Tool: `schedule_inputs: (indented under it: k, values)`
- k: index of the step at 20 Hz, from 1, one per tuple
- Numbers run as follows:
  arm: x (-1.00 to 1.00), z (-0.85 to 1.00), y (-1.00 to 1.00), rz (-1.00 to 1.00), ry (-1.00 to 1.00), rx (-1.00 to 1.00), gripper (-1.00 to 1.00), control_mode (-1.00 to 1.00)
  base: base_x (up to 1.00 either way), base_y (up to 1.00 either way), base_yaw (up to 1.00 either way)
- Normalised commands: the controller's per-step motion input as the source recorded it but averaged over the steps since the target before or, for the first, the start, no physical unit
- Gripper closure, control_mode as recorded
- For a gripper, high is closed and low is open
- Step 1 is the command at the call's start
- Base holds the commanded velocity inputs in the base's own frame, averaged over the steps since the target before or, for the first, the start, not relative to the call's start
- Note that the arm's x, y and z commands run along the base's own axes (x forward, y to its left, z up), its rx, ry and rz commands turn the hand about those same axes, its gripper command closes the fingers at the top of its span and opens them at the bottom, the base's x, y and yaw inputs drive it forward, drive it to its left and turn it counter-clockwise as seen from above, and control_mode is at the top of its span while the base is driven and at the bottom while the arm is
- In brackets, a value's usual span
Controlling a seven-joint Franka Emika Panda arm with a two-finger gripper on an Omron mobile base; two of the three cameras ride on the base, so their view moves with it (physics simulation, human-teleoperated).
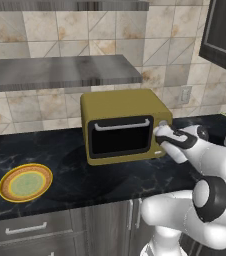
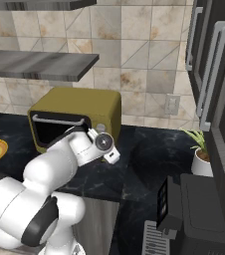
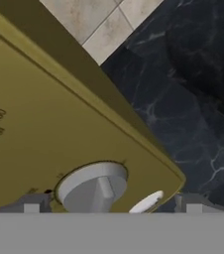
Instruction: Pick up the bagel from the plate, place it on the toaster oven rack, close the door, and set the timer.
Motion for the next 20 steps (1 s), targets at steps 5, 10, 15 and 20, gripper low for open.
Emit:
schedule_inputs:
  k: [5, 10, 15, 20]
  values:
    - [0.19, -0.17, -0.03, 0.00, -0.01, 0.01, -1.00, -1.00, 0.00, 0.00, 0.00]
    - [0.11, -0.10, 0.00, 0.00, 0.00, 0.00, -1.00, -1.00, 0.00, 0.00, 0.00]
    - [0.24, -0.20, 0.01, -0.02, 0.00, 0.00, -1.00, -1.00, 0.00, 0.00, 0.00]
    - [0.29, -0.22, 0.14, -0.05, 0.00, 0.00, -1.00, -1.00, 0.00, 0.00, 0.00]
